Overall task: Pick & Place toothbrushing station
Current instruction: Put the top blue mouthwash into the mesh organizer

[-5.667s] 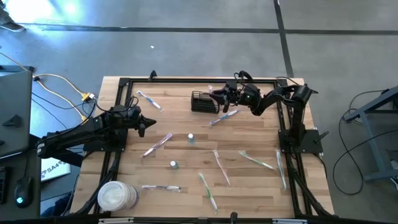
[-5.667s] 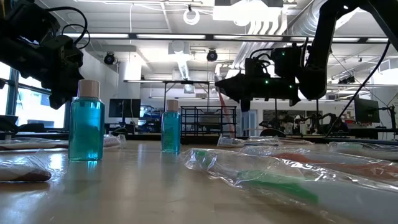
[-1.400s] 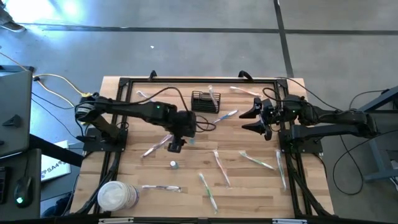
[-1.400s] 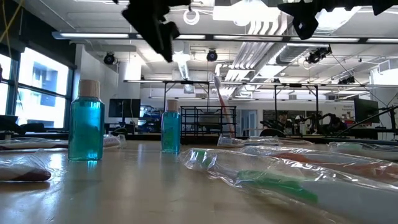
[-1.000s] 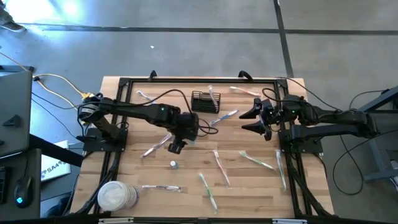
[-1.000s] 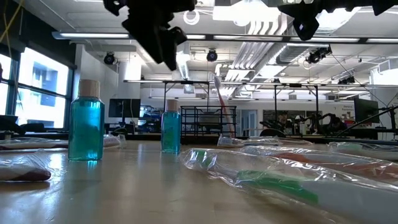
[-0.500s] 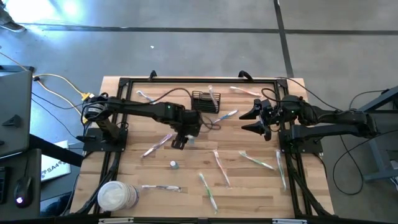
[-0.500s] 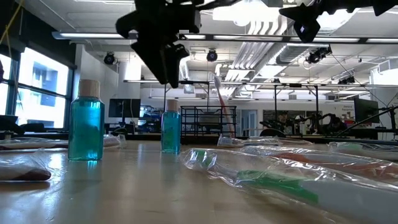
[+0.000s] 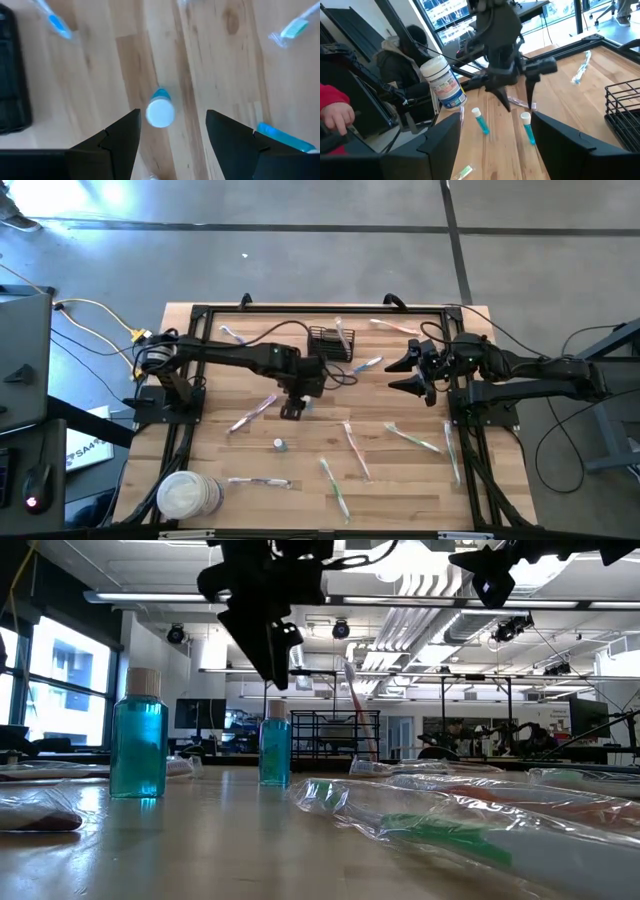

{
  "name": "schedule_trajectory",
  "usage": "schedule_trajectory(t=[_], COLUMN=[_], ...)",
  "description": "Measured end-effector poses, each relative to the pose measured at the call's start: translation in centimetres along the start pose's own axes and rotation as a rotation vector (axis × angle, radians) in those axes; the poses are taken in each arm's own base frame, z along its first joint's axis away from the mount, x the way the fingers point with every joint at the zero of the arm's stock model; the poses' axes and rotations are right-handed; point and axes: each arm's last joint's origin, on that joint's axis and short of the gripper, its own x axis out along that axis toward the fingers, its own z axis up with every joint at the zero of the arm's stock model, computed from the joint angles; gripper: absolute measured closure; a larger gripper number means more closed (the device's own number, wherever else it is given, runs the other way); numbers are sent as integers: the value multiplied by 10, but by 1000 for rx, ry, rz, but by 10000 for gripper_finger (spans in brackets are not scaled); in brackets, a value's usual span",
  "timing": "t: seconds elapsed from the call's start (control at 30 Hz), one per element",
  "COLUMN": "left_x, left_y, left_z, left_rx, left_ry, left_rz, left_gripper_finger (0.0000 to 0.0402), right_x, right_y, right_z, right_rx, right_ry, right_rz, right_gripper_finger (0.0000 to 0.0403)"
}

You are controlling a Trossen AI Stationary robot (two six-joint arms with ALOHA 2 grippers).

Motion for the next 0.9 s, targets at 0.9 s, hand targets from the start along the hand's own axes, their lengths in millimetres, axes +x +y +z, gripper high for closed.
schedule_trajectory(t=[0.9], left_x=[31], left_y=[5], left_z=[1], left_rx=[-108], left_ry=[79], left_rz=[62], left_gripper_finger=[179], right_x=[0], right_y=[-1], right_z=[-1], right_rx=[6], right_ry=[15], right_rz=[-3], right_gripper_finger=[167])
